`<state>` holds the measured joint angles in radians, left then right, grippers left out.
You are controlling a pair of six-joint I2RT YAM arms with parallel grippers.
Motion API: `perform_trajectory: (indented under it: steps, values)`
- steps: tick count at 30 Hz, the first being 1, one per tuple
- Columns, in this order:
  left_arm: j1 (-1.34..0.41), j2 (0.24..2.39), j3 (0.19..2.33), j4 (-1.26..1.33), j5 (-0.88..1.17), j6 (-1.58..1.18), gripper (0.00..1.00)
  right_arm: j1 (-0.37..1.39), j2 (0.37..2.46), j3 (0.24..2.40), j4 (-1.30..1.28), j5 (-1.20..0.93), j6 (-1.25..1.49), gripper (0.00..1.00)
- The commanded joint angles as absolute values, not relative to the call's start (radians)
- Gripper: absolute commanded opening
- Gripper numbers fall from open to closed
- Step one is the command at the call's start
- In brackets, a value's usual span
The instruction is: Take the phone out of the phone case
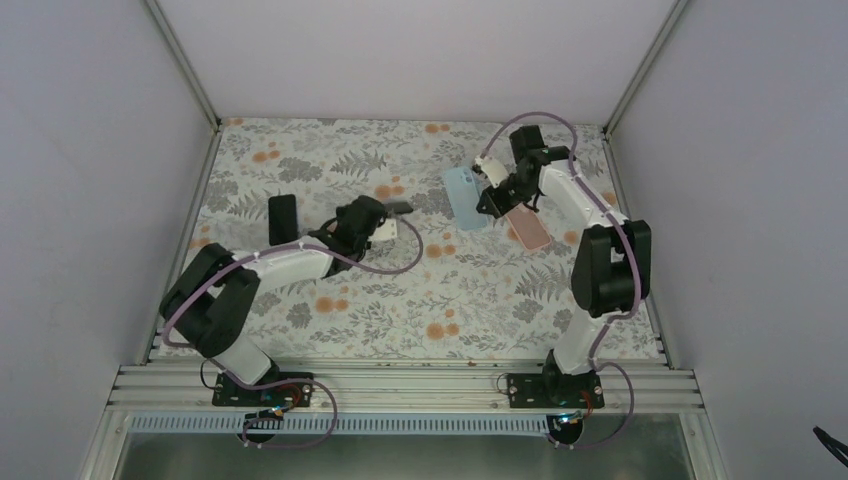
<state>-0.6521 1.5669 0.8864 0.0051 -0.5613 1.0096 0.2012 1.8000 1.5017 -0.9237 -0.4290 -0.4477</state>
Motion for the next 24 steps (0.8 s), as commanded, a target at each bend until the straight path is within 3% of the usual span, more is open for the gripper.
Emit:
perform_trajectory:
  steps: [1, 6, 9, 13, 16, 18, 22, 23, 24]
  values:
    - [-0.665, 1.574, 0.869, 0.138, -0.694, 1.076, 0.02, 0.203, 1.871, 1.488, -0.96, -0.478, -0.475, 0.03]
    - [-0.686, 1.62, 0.808, 0.125, -0.686, 1.077, 0.03, 0.204, 1.969, 1.497, -0.956, -0.424, -0.427, 0.03]
    - [-0.702, 1.66, 0.801, 0.076, -0.69, 1.075, 0.11, 0.204, 2.004, 1.511, -0.954, -0.411, -0.394, 0.03]
    - [-0.725, 1.71, 0.806, 0.003, -0.693, 1.058, 0.13, 0.204, 2.045, 1.532, -0.966, -0.408, -0.378, 0.03]
    - [-0.74, 1.74, 0.822, -0.055, -0.692, 1.043, 0.17, 0.204, 2.069, 1.548, -0.983, -0.409, -0.374, 0.11]
    - [-0.75, 1.75, 0.838, -0.112, -0.673, 1.03, 0.37, 0.204, 2.074, 1.555, -1.0, -0.418, -0.379, 0.25]
    - [-0.774, 1.726, 0.86, -0.229, -0.587, 1.002, 0.9, 0.203, 2.039, 1.532, -0.996, -0.386, -0.392, 0.71]
    - [-0.78, 1.712, 0.872, -0.283, -0.553, 0.99, 0.99, 0.202, 2.02, 1.519, -0.991, -0.37, -0.402, 0.85]
    - [-0.785, 1.701, 0.896, -0.361, -0.493, 0.966, 1.0, 0.203, 1.994, 1.502, -0.984, -0.345, -0.416, 0.98]
